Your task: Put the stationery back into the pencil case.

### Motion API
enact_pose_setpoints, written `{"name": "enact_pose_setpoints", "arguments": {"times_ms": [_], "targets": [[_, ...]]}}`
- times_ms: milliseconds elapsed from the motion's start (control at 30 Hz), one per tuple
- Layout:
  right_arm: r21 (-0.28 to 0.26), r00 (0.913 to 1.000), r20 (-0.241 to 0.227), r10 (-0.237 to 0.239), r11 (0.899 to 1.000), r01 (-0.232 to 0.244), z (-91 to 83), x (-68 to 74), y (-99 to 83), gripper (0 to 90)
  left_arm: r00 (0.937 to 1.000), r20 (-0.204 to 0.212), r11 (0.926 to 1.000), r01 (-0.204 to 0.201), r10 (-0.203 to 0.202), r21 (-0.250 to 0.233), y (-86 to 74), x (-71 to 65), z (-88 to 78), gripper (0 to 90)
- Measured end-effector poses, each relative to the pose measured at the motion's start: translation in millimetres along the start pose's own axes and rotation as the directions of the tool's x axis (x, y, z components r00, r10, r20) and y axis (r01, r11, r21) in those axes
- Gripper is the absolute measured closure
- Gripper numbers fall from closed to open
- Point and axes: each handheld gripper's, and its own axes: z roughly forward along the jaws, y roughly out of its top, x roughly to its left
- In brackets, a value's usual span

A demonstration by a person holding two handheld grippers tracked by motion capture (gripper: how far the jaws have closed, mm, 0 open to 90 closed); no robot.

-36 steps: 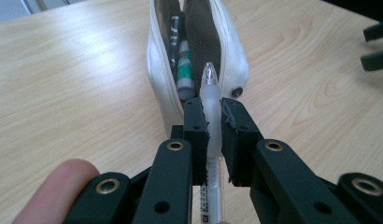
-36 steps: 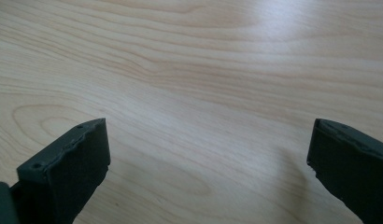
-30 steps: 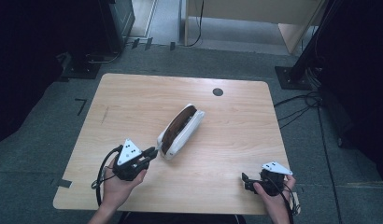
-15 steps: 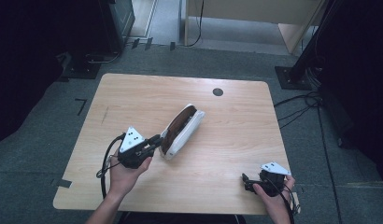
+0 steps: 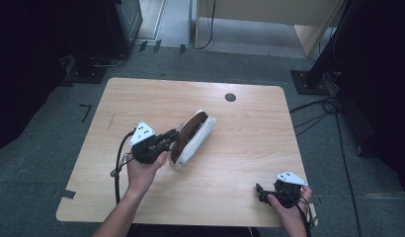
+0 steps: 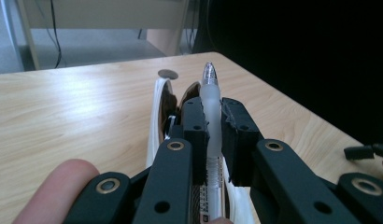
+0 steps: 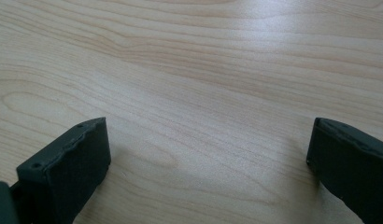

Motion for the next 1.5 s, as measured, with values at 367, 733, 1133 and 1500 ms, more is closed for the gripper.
{"name": "enact_pose_setpoints", "arguments": {"times_ms": [367,733,1133,1500], "targets": [[0.001,1.0,0.0,0.002,1.0,-0.002,-0.1,0.2,0.0,0.0,0.9995,-0.022,0.9985,-0.025,0.024,-0.049,6.8,0.3,21.5,81.9],[0.001,1.0,0.0,0.0,1.0,0.0,-0.1,0.1,-0.1,0.0,0.9999,-0.014,0.9989,-0.01,0.009,-0.047,5.1,5.5,35.0,81.3],[0.001,1.0,0.0,0.001,1.0,-0.001,-0.1,0.1,-0.1,0.0,0.9989,-0.035,0.9996,-0.03,0.03,0.0,0.5,5.2,39.9,80.5],[0.0,1.0,0.0,0.0,1.0,0.0,0.0,0.0,0.0,0.0,0.9971,-0.057,0.9975,-0.046,0.049,0.054,-3.3,4.7,42.8,81.2]]}}
